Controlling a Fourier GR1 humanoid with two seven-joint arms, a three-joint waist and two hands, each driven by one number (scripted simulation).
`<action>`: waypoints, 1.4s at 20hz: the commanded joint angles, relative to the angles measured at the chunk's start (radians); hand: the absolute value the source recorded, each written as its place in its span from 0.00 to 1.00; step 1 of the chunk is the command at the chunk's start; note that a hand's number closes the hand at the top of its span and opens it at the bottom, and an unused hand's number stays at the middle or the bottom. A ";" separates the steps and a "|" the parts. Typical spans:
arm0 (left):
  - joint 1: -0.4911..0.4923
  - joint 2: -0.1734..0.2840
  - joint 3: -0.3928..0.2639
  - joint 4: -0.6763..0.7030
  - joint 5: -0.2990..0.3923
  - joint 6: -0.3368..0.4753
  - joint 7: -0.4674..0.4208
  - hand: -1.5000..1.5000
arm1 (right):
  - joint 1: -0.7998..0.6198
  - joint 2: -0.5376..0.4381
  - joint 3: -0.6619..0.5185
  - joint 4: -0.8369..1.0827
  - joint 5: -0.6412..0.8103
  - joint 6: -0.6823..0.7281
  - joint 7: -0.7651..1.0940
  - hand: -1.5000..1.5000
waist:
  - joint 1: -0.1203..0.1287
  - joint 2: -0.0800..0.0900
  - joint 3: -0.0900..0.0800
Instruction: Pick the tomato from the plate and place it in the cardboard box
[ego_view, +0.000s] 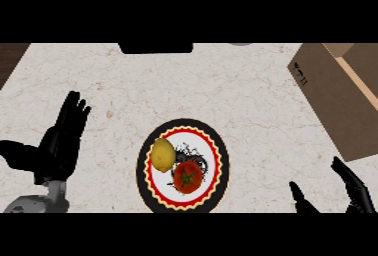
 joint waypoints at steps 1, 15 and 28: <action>-0.015 0.011 0.016 -0.015 0.012 -0.010 0.038 0.50 | 0.158 -0.018 0.119 -0.124 0.204 -0.061 0.016 0.00 | 0.011 0.002 -0.001; 0.017 0.002 0.003 -0.039 -0.005 -0.030 0.033 0.50 | 0.250 -0.147 0.491 -0.601 0.723 0.345 0.821 0.00 | 0.040 0.008 -0.002; -0.010 -0.003 0.087 -0.033 0.002 -0.091 0.075 0.50 | -0.075 0.044 0.761 -0.477 0.982 0.482 1.285 0.00 | 0.024 0.004 0.001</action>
